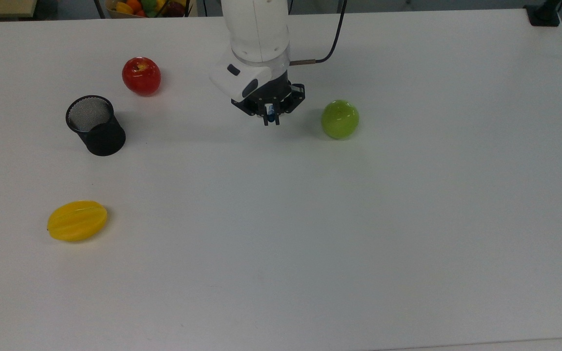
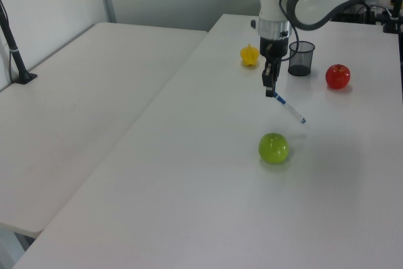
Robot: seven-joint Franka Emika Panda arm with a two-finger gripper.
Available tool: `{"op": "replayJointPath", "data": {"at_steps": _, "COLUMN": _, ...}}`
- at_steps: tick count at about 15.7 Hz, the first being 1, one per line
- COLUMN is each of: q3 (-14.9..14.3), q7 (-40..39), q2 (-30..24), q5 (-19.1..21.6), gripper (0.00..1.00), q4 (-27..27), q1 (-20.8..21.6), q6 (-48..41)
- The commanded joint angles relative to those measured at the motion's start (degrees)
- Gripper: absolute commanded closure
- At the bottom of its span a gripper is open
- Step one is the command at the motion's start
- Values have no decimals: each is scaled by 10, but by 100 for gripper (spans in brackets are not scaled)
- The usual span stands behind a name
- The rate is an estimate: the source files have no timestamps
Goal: Take marker pen
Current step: 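Carry the held marker across the table toward the green apple, then lower the marker onto the table and open the gripper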
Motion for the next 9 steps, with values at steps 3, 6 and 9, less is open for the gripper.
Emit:
{"op": "replayJointPath", "data": {"at_steps": 3, "q3": 7, "q7": 6, "q2": 37, "q5": 10, "gripper": 99, "q4": 1, "q1": 2, "q6": 71}}
{"op": "replayJointPath", "data": {"at_steps": 6, "q3": 8, "q7": 3, "q2": 50, "q5": 9, "gripper": 90, "q4": 1, "q1": 6, "q6": 100}}
{"op": "replayJointPath", "data": {"at_steps": 9, "q3": 8, "q7": -2, "q2": 50, "q5": 8, "gripper": 53, "q4": 1, "q1": 8, "q6": 117}}
